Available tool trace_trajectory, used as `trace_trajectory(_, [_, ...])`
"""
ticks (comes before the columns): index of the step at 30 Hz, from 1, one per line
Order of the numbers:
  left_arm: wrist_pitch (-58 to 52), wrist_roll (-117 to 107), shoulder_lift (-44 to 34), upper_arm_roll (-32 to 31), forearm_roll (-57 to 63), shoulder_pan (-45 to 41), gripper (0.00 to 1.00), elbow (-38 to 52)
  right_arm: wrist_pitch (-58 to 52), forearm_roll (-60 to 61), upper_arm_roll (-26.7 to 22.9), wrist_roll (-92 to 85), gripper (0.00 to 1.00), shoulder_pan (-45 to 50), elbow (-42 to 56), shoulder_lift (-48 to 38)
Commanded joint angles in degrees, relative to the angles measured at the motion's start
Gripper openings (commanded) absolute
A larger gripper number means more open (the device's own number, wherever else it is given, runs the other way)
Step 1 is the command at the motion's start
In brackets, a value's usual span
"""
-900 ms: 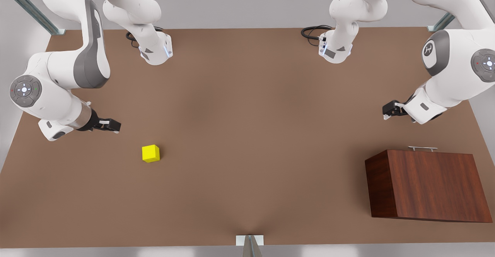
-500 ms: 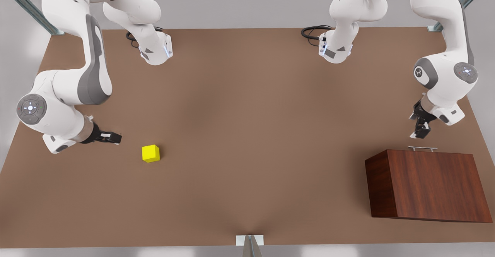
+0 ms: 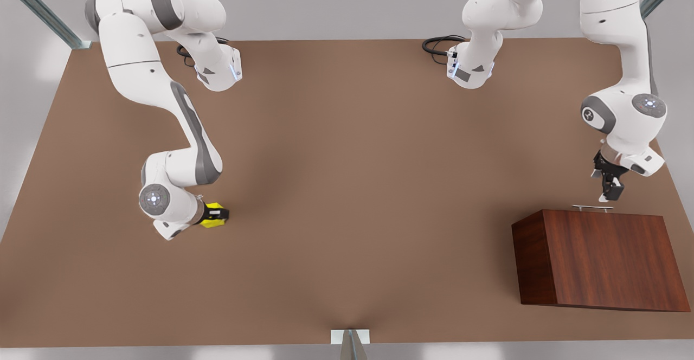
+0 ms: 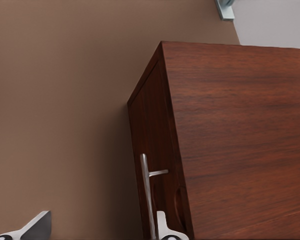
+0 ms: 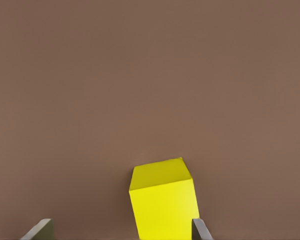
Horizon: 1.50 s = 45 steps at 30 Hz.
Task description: Open the drawer with left arm, place the square in the middle with right arm, and place the square in the drawer with left arm
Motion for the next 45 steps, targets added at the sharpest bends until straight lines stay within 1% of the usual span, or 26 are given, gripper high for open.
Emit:
trace_trajectory(1, [0.35, 0.00, 0.06, -0.03, -0.06, 0.00, 1.00, 0.00, 0.55, -0.09, 0.00, -0.13, 1.00, -0.14, -0.46, -0.04])
trace_trajectory(4, [1.23, 0.09, 0.85, -0.12, -1.55, -0.09, 1.00, -0.09, 4.07, -0.09, 0.00, -1.88, 1.00, -0.76, -3.27, 0.14])
trace_trajectory(5, [1.67, 0.09, 0.94, -0.12, -1.55, -0.09, 1.00, -0.09, 5.74, -0.09, -0.35, -5.75, 1.00, -1.28, -4.33, 0.57])
trace_trajectory(10, [1.84, 0.44, 1.73, -0.56, -1.46, -0.09, 1.00, 0.00, 5.91, -0.35, -0.44, -6.99, 1.00, -1.64, -4.15, 1.63])
trace_trajectory(16, [4.22, 0.61, 4.81, -0.56, -1.29, -0.09, 1.00, 0.53, 6.97, -0.97, -0.44, -9.18, 1.00, -2.25, -4.24, 3.39])
trace_trajectory(21, [4.22, 0.61, 5.07, -0.56, -1.37, -0.09, 1.00, 0.53, 7.15, -1.05, -0.44, -9.18, 1.00, -1.99, -3.36, 4.62])
trace_trajectory(26, [4.04, 0.61, 5.07, -0.56, -1.38, 0.00, 1.00, 0.44, 7.15, -4.13, -0.44, -9.27, 1.00, -2.43, -2.22, 5.41])
trace_trajectory(30, [2.90, 0.53, 4.72, -0.56, -1.55, -0.09, 1.00, 0.00, 7.23, -4.13, -0.44, -9.18, 1.00, -2.34, -2.57, 5.59])
trace_trajectory(34, [-1.76, 0.53, 2.52, -0.56, -1.55, 0.00, 1.00, -0.61, 7.23, -4.13, -0.44, -9.18, 1.00, -2.25, -2.74, 5.94])
trace_trajectory(42, [-6.94, 0.70, 1.03, -0.29, -1.55, 0.08, 1.00, -1.49, 7.23, -4.13, -0.44, -9.18, 1.00, -2.08, -3.10, 6.29])
trace_trajectory(44, [-8.53, 0.70, 0.41, -0.21, -1.55, 0.44, 1.00, -1.49, 13.12, -4.22, -0.44, -9.36, 1.00, -2.34, -6.17, 6.11])
trace_trajectory(45, [-8.62, 0.70, 0.24, -0.21, -1.46, 0.52, 1.00, -1.49, 13.12, -4.22, -0.44, -9.36, 1.00, -2.34, -6.17, 6.11])
